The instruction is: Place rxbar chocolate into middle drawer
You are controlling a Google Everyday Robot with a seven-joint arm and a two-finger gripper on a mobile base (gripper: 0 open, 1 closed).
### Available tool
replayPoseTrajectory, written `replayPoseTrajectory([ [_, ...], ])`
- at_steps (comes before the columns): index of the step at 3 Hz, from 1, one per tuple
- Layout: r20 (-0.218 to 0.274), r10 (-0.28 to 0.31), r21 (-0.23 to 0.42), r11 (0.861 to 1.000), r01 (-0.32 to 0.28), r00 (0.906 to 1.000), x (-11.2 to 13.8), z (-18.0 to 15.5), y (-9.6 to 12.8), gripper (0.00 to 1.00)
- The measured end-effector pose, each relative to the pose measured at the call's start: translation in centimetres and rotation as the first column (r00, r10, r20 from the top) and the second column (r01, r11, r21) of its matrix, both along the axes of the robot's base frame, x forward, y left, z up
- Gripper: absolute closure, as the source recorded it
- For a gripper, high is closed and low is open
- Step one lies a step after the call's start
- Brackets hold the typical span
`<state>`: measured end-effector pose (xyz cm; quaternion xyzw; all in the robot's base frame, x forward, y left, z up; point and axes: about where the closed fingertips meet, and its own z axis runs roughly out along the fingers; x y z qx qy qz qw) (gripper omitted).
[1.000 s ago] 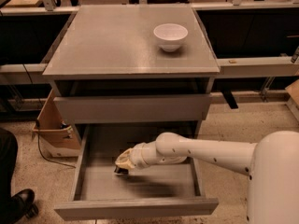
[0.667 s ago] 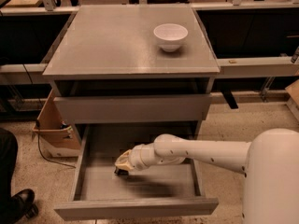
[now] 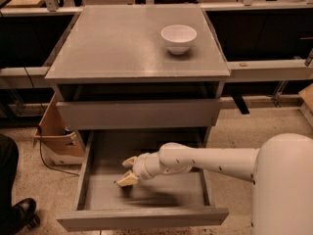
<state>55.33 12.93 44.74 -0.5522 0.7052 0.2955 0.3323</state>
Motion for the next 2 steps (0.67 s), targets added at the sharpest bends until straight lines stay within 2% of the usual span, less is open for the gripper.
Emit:
replayPoseTrajectory([
  [1,-0.013,-0.005,0.009,1.000,0.006,0.9999,-0.8,0.5,-0.3,0.00],
  [2,-0.071,-0.032,0.055,0.998,0.036,0.9970,-1.6,1.9,-1.5,0.00],
])
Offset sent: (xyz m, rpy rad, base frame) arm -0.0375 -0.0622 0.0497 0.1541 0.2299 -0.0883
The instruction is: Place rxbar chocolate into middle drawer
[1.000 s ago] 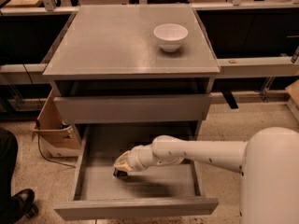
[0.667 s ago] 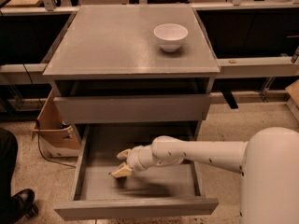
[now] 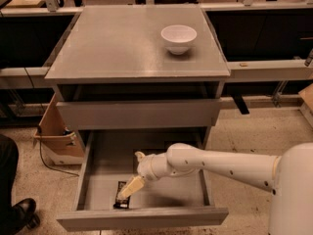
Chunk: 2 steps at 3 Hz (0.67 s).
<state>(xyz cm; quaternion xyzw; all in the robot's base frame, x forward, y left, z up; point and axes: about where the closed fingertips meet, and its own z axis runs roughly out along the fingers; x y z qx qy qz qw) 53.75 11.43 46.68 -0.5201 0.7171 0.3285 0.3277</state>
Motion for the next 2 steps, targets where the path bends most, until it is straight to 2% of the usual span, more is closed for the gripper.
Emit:
replayPoseTrajectory([
  [1,-0.081,-0.017,0.074,0.997,0.023,0.9966,-1.3,3.1,-3.4,0.00],
  [2,-0.101,-0.003,0.121,0.993,0.015,0.9949,-4.1,8.4,-8.1,0.00],
])
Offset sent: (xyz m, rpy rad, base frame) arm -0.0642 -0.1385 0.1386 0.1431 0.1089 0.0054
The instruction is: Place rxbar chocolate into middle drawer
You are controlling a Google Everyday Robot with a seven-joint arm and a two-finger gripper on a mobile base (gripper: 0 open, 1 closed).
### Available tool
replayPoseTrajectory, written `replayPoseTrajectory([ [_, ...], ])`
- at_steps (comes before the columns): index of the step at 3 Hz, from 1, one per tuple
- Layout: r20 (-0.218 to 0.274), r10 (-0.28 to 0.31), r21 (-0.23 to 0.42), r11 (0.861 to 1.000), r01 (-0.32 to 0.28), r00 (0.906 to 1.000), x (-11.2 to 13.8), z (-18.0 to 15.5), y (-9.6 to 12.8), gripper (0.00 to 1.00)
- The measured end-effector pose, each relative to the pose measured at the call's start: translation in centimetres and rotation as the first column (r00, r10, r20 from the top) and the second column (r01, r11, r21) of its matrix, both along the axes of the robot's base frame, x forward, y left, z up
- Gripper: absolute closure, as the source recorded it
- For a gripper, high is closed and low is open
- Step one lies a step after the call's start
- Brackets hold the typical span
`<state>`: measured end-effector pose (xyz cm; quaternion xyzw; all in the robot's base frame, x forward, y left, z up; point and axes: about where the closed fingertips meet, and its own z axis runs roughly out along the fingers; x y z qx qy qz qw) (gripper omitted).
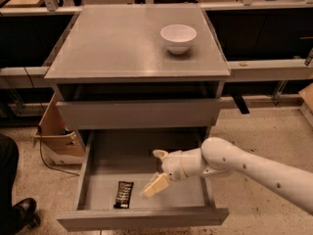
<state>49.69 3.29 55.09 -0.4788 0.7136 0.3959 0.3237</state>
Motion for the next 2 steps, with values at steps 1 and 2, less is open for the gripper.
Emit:
replayPoseTrajectory([
  [1,0.030,-0.019,0.023,1.000,0.018,0.9994,-1.64,4.10,-2.97,0.00],
  [2,0.031,-0.029,0.022,0.999,0.028,0.9991,-1.72,4.22,-3.57,0.00],
])
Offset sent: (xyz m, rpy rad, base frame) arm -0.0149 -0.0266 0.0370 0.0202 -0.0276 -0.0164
